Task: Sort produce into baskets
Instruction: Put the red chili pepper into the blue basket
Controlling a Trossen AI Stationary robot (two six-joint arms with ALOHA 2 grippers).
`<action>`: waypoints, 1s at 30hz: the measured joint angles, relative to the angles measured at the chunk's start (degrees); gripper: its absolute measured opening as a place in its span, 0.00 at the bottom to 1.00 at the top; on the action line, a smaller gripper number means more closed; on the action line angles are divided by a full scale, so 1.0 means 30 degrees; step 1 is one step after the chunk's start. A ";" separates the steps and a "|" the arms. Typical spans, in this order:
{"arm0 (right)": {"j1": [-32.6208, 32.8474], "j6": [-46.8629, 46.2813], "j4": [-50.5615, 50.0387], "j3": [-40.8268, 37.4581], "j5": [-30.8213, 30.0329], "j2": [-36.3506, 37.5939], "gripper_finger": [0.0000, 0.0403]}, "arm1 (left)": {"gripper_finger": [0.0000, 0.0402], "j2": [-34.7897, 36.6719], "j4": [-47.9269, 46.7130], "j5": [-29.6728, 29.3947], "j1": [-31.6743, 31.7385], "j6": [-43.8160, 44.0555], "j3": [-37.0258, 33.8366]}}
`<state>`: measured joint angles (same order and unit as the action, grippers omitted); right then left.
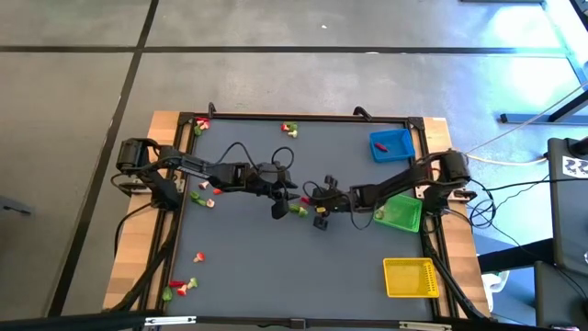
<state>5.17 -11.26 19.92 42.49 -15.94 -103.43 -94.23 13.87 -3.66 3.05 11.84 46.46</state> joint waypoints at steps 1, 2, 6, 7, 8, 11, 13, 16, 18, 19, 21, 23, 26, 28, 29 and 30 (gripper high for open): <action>0.0000 0.0115 -0.0524 0.0019 -0.0249 0.0479 0.08 | 0.39 -0.0003 0.0000 0.0000 0.0000 0.0007 0.0000; 0.0000 0.0324 -0.1135 0.0019 -0.0454 0.0961 0.08 | 0.39 0.0000 0.0000 0.0000 0.0000 0.0007 0.0000; 0.0007 0.0868 -0.3826 0.0019 -0.1122 0.2770 0.06 | 0.39 -0.0003 0.0000 0.0000 0.0000 0.0015 0.0000; 0.0007 0.0892 -0.4320 0.0021 -0.1276 0.3299 0.07 | 0.39 -0.0001 0.0000 0.0000 0.0000 0.0015 0.0000; 0.0007 0.0909 -0.5048 0.0041 -0.1428 0.3867 0.07 | 0.39 -0.0003 0.0000 0.0000 0.0000 0.0022 0.0000; 0.0007 0.0917 -0.7232 0.0041 -0.1940 0.5459 0.08 | 0.39 0.0000 0.0000 0.0000 0.0000 0.0022 0.0000; 0.0007 0.0911 -0.8746 0.0041 -0.2485 0.6634 0.08 | 0.39 -0.0003 0.0000 0.0000 0.0000 0.0022 0.0000; -0.0005 0.0917 -1.0973 0.0041 -0.3507 0.8344 0.08 | 0.39 -0.0003 0.0007 0.0000 0.0000 0.0029 0.0000; -0.0172 0.0904 -1.2408 0.0041 -0.4018 0.9448 0.08 | 0.39 -0.0002 0.0016 0.0000 0.0000 0.0029 0.0000; -0.0334 0.0886 -1.3161 0.0041 -0.4064 1.0028 0.08 | 0.39 -0.0003 0.0014 0.0000 0.0000 0.0029 0.0000; -0.0788 0.0886 -1.4471 0.0041 -0.4165 1.1080 0.08 | 0.39 -0.0003 0.0025 0.0000 0.0000 0.0029 0.0000; -0.1414 0.0880 -1.5710 0.0041 -0.4171 1.2007 0.08 | 0.39 -0.0003 0.0018 0.0000 0.0000 0.0036 0.0000; -0.2611 0.0886 -1.7113 0.0054 -0.4205 1.3255 0.08 | 0.39 -0.0003 0.0022 0.0000 0.0000 0.0036 0.0000; -0.3552 0.0884 -1.8106 0.0056 -0.4198 1.3954 0.08 | 0.39 -0.0003 0.0015 0.0000 0.0000 0.0036 0.0000; -0.4048 0.0879 -1.8377 0.0056 -0.4202 1.4243 0.08 | 0.39 0.0003 0.0020 0.0000 0.0000 0.0036 0.0000; -0.4540 0.0873 -1.8655 0.0056 -0.4197 1.4480 0.08 | 0.39 -0.0003 0.0015 0.0000 -0.0002 0.0031 0.0000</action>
<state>-8.45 -8.64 -36.04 42.65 -28.53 -59.99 -94.24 13.91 -3.66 3.04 11.93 46.46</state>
